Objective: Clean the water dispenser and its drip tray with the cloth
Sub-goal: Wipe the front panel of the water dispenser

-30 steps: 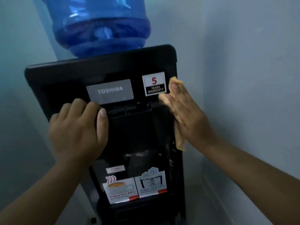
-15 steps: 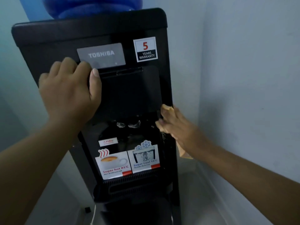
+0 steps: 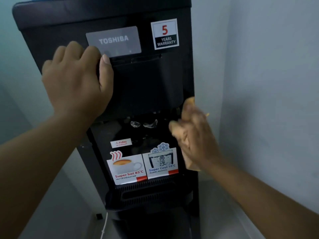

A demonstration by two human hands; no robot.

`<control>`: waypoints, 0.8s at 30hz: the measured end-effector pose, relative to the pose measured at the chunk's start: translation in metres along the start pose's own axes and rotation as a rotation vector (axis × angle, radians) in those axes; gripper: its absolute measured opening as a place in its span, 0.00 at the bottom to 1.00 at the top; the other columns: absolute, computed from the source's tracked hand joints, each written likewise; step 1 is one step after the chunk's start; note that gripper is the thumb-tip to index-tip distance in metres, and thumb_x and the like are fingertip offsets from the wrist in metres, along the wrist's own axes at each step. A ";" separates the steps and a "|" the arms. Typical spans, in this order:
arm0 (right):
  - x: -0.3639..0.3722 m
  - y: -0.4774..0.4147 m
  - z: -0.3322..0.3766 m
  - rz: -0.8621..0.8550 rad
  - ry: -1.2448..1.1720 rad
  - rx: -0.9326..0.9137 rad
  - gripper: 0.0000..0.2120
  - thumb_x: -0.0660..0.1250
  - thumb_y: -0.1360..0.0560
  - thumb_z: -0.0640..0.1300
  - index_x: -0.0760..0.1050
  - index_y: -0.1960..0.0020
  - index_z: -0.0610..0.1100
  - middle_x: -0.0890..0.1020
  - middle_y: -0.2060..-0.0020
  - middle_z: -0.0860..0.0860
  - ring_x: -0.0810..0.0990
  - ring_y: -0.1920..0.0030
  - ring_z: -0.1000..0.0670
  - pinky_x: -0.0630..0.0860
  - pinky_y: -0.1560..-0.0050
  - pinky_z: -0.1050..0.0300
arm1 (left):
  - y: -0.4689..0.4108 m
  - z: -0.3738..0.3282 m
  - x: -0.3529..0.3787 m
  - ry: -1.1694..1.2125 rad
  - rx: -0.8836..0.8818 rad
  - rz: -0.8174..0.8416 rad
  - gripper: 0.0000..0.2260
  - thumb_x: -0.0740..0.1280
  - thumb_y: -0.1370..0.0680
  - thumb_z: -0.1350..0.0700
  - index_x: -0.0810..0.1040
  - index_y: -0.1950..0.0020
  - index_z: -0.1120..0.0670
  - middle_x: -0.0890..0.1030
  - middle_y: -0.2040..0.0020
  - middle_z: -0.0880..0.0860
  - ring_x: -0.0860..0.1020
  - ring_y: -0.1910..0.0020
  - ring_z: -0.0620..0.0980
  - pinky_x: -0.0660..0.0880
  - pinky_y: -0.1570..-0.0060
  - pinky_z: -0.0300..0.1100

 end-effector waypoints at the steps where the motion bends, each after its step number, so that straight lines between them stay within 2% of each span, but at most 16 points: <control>1: -0.004 -0.012 -0.006 -0.065 -0.039 0.139 0.30 0.69 0.25 0.43 0.59 0.28 0.38 0.54 0.24 0.40 0.51 0.22 0.40 0.55 0.23 0.41 | 0.000 0.000 0.000 -0.005 0.001 -0.006 0.18 0.50 0.17 0.47 0.72 0.53 0.59 0.73 0.55 0.61 0.70 0.56 0.61 0.62 0.60 0.52; 3: 0.004 -0.025 0.006 -0.069 -0.049 0.295 0.33 0.62 0.21 0.50 0.54 0.24 0.36 0.51 0.23 0.38 0.49 0.22 0.39 0.53 0.23 0.42 | -0.001 0.001 0.000 -0.017 0.000 -0.006 0.18 0.51 0.17 0.47 0.72 0.52 0.59 0.73 0.54 0.62 0.70 0.55 0.62 0.60 0.60 0.51; 4: 0.019 -0.020 0.026 0.010 -0.014 0.225 0.32 0.59 0.20 0.53 0.55 0.23 0.36 0.53 0.23 0.38 0.52 0.22 0.38 0.57 0.25 0.42 | -0.001 0.000 0.001 -0.020 0.003 -0.001 0.19 0.51 0.17 0.47 0.73 0.52 0.59 0.74 0.54 0.62 0.71 0.55 0.62 0.60 0.60 0.51; 6: 0.046 0.012 0.070 0.199 0.123 -0.155 0.30 0.56 0.20 0.55 0.60 0.24 0.39 0.60 0.24 0.40 0.60 0.24 0.40 0.68 0.32 0.42 | -0.001 0.002 -0.001 -0.021 0.000 -0.005 0.19 0.51 0.17 0.47 0.73 0.51 0.60 0.74 0.54 0.62 0.71 0.55 0.62 0.60 0.60 0.51; 7: 0.051 0.030 0.064 0.268 0.172 -0.265 0.28 0.57 0.21 0.54 0.62 0.25 0.41 0.62 0.24 0.42 0.61 0.24 0.42 0.70 0.34 0.42 | 0.000 0.001 -0.002 -0.017 -0.004 -0.010 0.19 0.51 0.17 0.47 0.73 0.51 0.60 0.74 0.53 0.62 0.70 0.55 0.62 0.59 0.60 0.50; 8: 0.048 0.036 0.046 0.284 0.180 -0.236 0.27 0.57 0.21 0.54 0.62 0.26 0.44 0.62 0.24 0.43 0.61 0.25 0.43 0.70 0.35 0.40 | 0.001 0.001 -0.001 -0.011 -0.003 -0.010 0.19 0.51 0.17 0.47 0.73 0.51 0.60 0.74 0.54 0.62 0.70 0.55 0.62 0.58 0.60 0.49; 9: 0.039 0.032 0.025 0.217 0.163 -0.117 0.26 0.55 0.20 0.55 0.61 0.26 0.45 0.60 0.25 0.43 0.59 0.25 0.42 0.67 0.32 0.38 | 0.002 0.003 -0.001 -0.006 -0.001 -0.012 0.19 0.51 0.17 0.47 0.73 0.51 0.60 0.74 0.54 0.62 0.70 0.55 0.61 0.58 0.59 0.49; 11: 0.017 0.017 -0.001 0.018 0.136 0.157 0.29 0.50 0.18 0.58 0.51 0.22 0.44 0.50 0.22 0.42 0.50 0.22 0.42 0.52 0.23 0.41 | 0.003 0.002 -0.003 0.001 0.000 -0.022 0.19 0.50 0.17 0.47 0.73 0.51 0.59 0.74 0.54 0.61 0.71 0.55 0.61 0.59 0.59 0.49; 12: 0.013 0.007 0.004 -0.053 0.142 0.232 0.32 0.50 0.17 0.58 0.46 0.21 0.44 0.45 0.21 0.43 0.44 0.21 0.44 0.46 0.22 0.45 | 0.002 0.001 -0.004 0.005 -0.003 -0.025 0.19 0.50 0.17 0.47 0.73 0.51 0.59 0.74 0.54 0.61 0.71 0.55 0.60 0.59 0.59 0.49; 14: 0.030 -0.007 0.047 -0.069 0.098 0.201 0.35 0.56 0.18 0.54 0.42 0.21 0.41 0.48 0.22 0.42 0.41 0.21 0.45 0.42 0.22 0.46 | 0.002 0.000 -0.005 0.007 -0.004 -0.025 0.19 0.50 0.17 0.47 0.73 0.51 0.59 0.74 0.54 0.60 0.70 0.55 0.60 0.58 0.59 0.48; 16: 0.048 -0.004 0.098 0.028 0.047 -0.045 0.36 0.65 0.22 0.46 0.50 0.22 0.38 0.57 0.23 0.42 0.49 0.21 0.45 0.49 0.22 0.45 | 0.002 0.002 -0.004 0.010 -0.005 -0.016 0.19 0.50 0.17 0.47 0.73 0.52 0.59 0.74 0.54 0.60 0.70 0.55 0.60 0.58 0.59 0.48; 18: 0.047 0.009 0.096 0.114 0.084 -0.132 0.28 0.69 0.23 0.43 0.63 0.25 0.41 0.64 0.25 0.47 0.60 0.23 0.45 0.58 0.24 0.47 | 0.002 0.002 -0.005 0.019 -0.010 -0.019 0.19 0.50 0.17 0.47 0.73 0.52 0.59 0.73 0.54 0.60 0.69 0.56 0.59 0.58 0.59 0.48; 20: 0.035 0.020 0.060 0.170 0.117 -0.016 0.19 0.69 0.23 0.45 0.74 0.32 0.50 0.69 0.30 0.55 0.66 0.27 0.46 0.62 0.26 0.46 | 0.003 0.003 -0.006 0.022 -0.015 -0.025 0.20 0.49 0.17 0.46 0.72 0.52 0.59 0.72 0.55 0.59 0.67 0.57 0.57 0.58 0.59 0.48; 21: 0.019 0.019 0.040 0.131 0.145 0.099 0.17 0.68 0.23 0.46 0.76 0.35 0.54 0.70 0.32 0.55 0.66 0.30 0.45 0.63 0.28 0.41 | 0.004 0.003 -0.006 0.021 -0.015 -0.024 0.20 0.49 0.17 0.46 0.72 0.52 0.58 0.72 0.55 0.59 0.67 0.58 0.57 0.58 0.59 0.48; 22: 0.002 0.019 0.026 0.045 0.179 0.197 0.17 0.66 0.22 0.47 0.76 0.34 0.56 0.69 0.33 0.52 0.65 0.31 0.42 0.63 0.29 0.37 | 0.005 0.002 -0.006 0.021 -0.014 -0.025 0.20 0.49 0.17 0.46 0.72 0.52 0.58 0.72 0.55 0.59 0.67 0.57 0.57 0.58 0.59 0.48; 24: -0.012 0.016 0.022 -0.081 0.144 0.232 0.19 0.61 0.21 0.45 0.72 0.30 0.50 0.67 0.29 0.44 0.62 0.29 0.36 0.61 0.29 0.33 | 0.005 0.002 -0.008 0.019 -0.016 -0.023 0.20 0.49 0.17 0.46 0.72 0.52 0.59 0.72 0.55 0.59 0.68 0.57 0.58 0.58 0.59 0.48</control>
Point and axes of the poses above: each hand's wrist, its own y-axis away from the middle knuckle, its own x-axis out of the palm, z = x × y, the point moved 10 cm from there along -y, towards the middle knuckle
